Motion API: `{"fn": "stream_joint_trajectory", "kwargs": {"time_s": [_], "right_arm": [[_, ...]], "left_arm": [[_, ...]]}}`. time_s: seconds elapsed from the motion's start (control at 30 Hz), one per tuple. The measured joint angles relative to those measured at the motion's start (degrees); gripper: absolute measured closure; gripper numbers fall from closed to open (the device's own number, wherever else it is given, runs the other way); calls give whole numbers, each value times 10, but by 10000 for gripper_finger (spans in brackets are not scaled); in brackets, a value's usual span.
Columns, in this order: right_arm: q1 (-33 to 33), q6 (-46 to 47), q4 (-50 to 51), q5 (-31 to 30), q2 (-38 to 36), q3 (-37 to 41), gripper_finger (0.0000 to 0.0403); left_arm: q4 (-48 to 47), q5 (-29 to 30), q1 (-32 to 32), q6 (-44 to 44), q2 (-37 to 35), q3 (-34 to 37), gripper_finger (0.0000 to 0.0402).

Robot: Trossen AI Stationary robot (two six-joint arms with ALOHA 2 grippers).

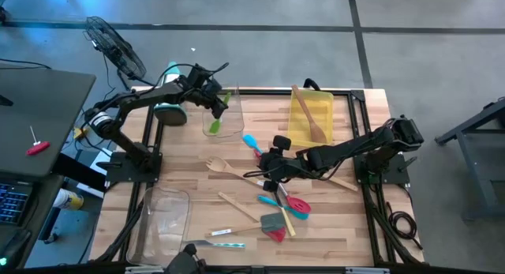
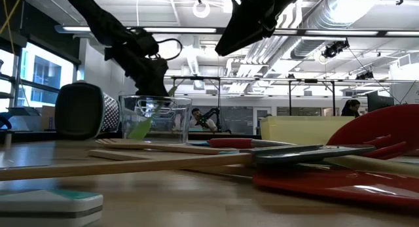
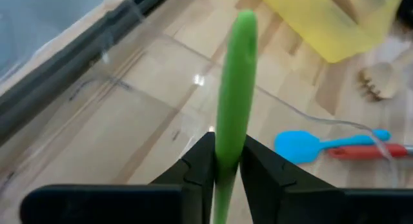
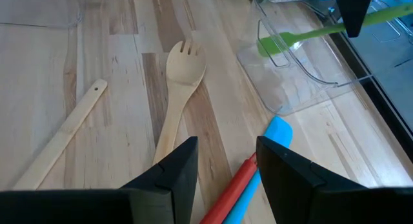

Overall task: Pick & Place Kitchen Items
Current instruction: Put the green spatula into the top transparent bin, then put the red serving spoon into the yellow bin

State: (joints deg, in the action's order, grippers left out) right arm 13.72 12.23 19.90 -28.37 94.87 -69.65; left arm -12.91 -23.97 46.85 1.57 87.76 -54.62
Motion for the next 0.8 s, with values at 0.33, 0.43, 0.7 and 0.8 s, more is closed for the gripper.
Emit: {"fn": "stream_joint_trajectory", "kwargs": {"time_s": [0.33,0.43,0.7,0.8], "right_arm": [[0,0,0,0,0,0,254],[0,0,0,0,0,0,254],[0,5,9,21,0,0,254],[1,37,30,84,0,0,254]], "left_arm": [[17,82,0,28,-2,0,270],[27,73,-4,31,-16,-3,264],[10,31,-9,34,-95,-17,263],[-9,12,-17,35,-136,-17,263]]}}
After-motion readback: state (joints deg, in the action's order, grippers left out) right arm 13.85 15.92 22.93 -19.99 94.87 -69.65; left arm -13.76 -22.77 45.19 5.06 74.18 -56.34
